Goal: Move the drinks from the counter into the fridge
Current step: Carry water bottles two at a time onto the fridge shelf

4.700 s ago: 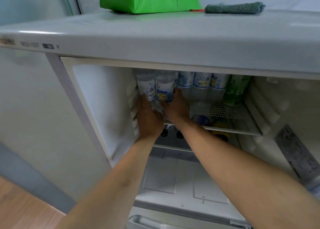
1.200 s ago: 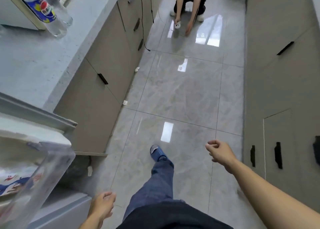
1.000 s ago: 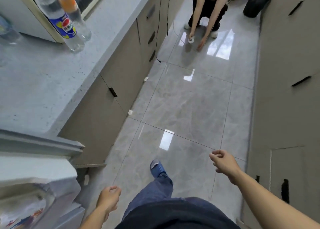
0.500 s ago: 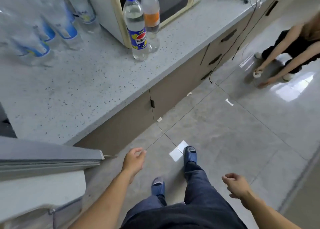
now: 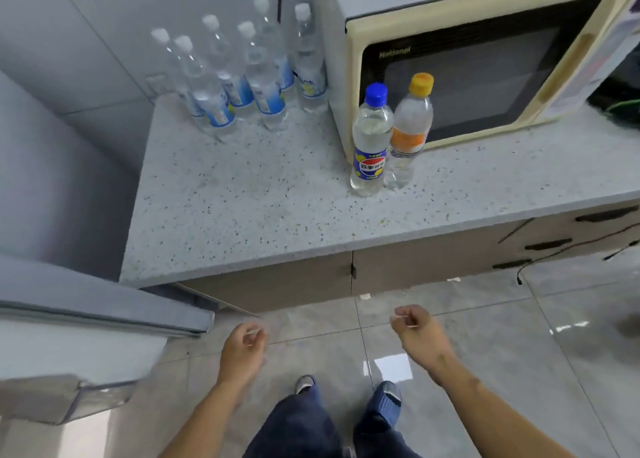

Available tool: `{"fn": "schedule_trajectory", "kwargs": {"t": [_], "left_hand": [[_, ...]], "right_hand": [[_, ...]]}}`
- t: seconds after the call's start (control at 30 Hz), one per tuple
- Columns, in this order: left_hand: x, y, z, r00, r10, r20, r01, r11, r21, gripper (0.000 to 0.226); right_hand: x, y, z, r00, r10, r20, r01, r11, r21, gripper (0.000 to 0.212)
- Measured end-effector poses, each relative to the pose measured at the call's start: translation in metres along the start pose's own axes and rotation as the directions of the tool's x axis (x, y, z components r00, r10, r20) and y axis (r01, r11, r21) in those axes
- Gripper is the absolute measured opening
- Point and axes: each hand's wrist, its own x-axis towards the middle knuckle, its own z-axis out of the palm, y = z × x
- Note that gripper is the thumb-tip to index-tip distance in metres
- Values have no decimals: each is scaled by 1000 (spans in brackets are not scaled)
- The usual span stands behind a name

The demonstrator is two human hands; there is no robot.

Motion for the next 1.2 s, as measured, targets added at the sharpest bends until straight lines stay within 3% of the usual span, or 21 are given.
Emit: {"fn": "schedule_trajectory", "kwargs": {"t": [0.17,0.27,0.43,0.57,0.73,0.83,0.97,1.1,1.2], "left_hand": [[11,71,-4,985,148,-88,-158,981,-112,21],[28,126,-14,972,184,-148,-216,947,-239,22],[58,200,-30,931,238,-276,-331,868,-370,20],[85,242,-41,911,173,-375,-344,819,-458,20],[121,288,-52,880,58,-471,-331,787,-521,32],[149,324,-62,846,34,-532,-336,809,-482,42],[180,372,-78,807,127,-576,-378,862,-339,52],[212,416,-96,756,260,-600,-399,911,-108,53],[232,437,-104,730,363,-579,-365,923,120,50]], "right_hand": [[22,-112,17,963,-259,74,259,966,5,13],[32,-172,35,930,-351,105,345,935,79,18],[57,-256,60,857,-506,97,505,862,36,23],[87,-330,77,824,-565,39,564,825,33,36],[128,-403,96,835,-544,-84,551,826,118,50],[153,-444,104,814,-563,-145,581,797,167,52],[175,-491,109,788,-584,-197,614,766,188,52],[193,-517,108,774,-612,-164,633,755,172,52],[202,-523,109,769,-630,-104,639,754,153,36]]}}
